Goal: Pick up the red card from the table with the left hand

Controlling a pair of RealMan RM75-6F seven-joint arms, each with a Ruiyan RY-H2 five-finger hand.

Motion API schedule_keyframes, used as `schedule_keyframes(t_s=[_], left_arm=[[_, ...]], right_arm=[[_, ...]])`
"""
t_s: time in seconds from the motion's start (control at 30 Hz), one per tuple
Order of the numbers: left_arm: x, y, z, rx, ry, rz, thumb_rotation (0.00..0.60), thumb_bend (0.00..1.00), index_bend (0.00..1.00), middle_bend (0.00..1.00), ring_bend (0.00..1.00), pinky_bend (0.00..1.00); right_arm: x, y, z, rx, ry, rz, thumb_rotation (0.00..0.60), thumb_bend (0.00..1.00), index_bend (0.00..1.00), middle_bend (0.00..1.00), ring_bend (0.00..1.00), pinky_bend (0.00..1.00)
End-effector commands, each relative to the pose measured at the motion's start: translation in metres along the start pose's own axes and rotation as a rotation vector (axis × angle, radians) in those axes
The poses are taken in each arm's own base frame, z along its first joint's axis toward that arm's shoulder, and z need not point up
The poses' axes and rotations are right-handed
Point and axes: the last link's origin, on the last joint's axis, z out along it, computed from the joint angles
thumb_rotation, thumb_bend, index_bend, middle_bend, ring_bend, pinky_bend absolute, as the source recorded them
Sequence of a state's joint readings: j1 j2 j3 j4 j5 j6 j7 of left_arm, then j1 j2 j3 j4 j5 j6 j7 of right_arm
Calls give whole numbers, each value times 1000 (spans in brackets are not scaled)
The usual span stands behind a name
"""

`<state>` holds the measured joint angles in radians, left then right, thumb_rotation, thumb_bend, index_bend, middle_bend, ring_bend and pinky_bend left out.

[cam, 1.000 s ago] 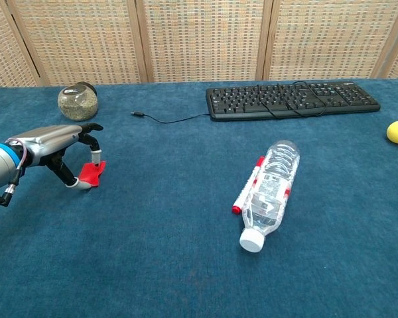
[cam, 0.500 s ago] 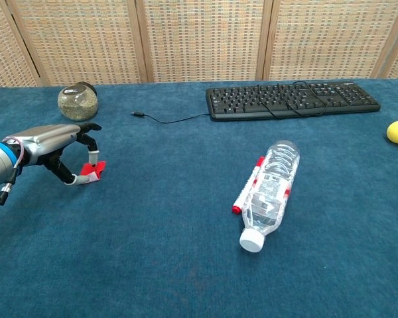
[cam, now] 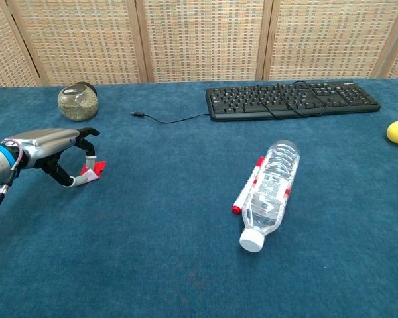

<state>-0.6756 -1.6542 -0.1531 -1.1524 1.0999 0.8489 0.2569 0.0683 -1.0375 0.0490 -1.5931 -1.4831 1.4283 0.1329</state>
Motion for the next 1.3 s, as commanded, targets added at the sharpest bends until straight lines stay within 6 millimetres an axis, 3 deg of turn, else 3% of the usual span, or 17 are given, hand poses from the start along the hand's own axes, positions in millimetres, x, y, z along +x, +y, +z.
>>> schedule_keyframes(t_s=[0.03, 0.93, 1.3], left_arm=[[0, 0, 0, 0, 0, 2, 600, 405, 499, 0, 0, 0], [-5, 3, 2, 7, -14, 14, 600, 480, 605, 0, 0, 0], [34, -9, 21, 47, 102, -46, 600, 473, 615, 0, 0, 0]], right_arm=[[0, 0, 0, 1, 1, 0, 600, 0, 0, 0, 0, 0], [1, 0, 0, 2, 1, 6, 600, 0, 0, 0, 0, 0], [0, 1, 0, 1, -1, 5, 600, 0, 0, 0, 0, 0]])
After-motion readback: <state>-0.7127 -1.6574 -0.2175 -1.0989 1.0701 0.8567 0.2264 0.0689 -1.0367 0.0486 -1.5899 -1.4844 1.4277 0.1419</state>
